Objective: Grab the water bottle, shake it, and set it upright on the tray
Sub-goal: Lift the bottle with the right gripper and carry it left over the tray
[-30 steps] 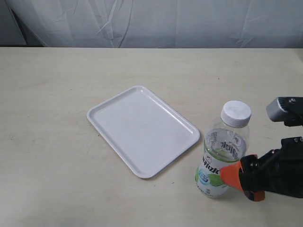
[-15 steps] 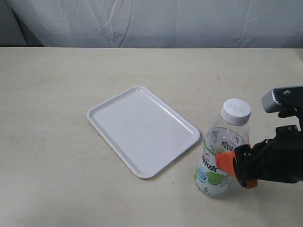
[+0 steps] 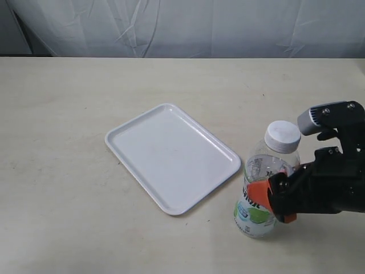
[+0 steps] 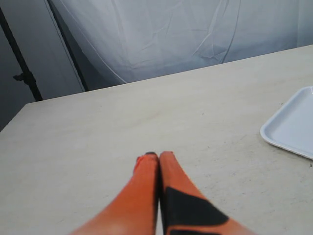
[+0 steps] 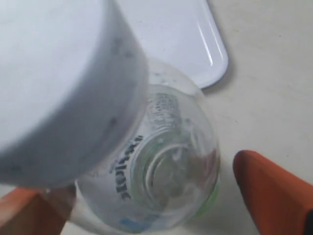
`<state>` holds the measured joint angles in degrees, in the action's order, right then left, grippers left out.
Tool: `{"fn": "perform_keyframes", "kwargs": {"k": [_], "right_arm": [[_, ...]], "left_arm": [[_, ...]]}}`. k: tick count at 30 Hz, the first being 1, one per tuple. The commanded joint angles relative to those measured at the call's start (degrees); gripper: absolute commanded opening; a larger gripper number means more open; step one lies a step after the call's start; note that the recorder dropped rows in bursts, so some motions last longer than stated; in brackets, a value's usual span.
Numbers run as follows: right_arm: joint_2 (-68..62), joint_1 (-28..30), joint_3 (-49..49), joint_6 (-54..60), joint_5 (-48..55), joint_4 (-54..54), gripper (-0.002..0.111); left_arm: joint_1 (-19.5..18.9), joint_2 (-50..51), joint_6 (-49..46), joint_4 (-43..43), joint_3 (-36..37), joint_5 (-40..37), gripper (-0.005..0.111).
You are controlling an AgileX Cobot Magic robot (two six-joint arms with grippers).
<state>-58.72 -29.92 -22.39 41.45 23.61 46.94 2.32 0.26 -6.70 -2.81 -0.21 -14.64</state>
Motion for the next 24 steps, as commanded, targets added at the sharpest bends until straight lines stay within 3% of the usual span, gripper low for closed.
{"fn": "perform_keyframes", "kwargs": {"k": [1, 10, 12, 13, 14, 15, 16, 20, 24], "right_arm": [[-2.28, -2.30, 0.38, 2.95, -4.05, 1.45, 0.086], [-6.51, -10.59, 0.38, 3.33, -15.12, 1.45, 0.083], [-7.01, -10.75, 0.38, 3.33, -15.22, 1.59, 0.062], [-7.00, -10.75, 0.38, 3.33, -14.23, 1.59, 0.041], [-7.00, -10.75, 0.38, 3.33, -13.58, 1.59, 0.029], [-7.00, -10.75, 0.38, 3.33, -12.68, 1.59, 0.006], [-7.00, -10.75, 0.38, 3.22, -12.26, 1.88, 0.000], [-5.92, -10.75, 0.07, 3.20, -11.23, 6.79, -0.001], [1.55, -12.62, -4.35, 3.54, -3.64, 8.42, -0.001]], "left_arm": [[0.14, -0.26, 0.16, 0.14, 0.21, 0.58, 0.000], [0.14, -0.26, 0.16, 0.14, 0.21, 0.58, 0.000], [0.14, -0.26, 0.16, 0.14, 0.21, 0.58, 0.000], [0.14, -0.26, 0.16, 0.14, 0.21, 0.58, 0.000], [0.14, -0.26, 0.16, 0.14, 0.21, 0.58, 0.000], [0.14, -0.26, 0.16, 0.14, 0.21, 0.58, 0.000], [0.14, -0.26, 0.16, 0.14, 0.21, 0.58, 0.000], [0.14, -0.26, 0.16, 0.14, 0.21, 0.58, 0.000], [0.14, -0.26, 0.16, 0.14, 0.21, 0.58, 0.000]]}}
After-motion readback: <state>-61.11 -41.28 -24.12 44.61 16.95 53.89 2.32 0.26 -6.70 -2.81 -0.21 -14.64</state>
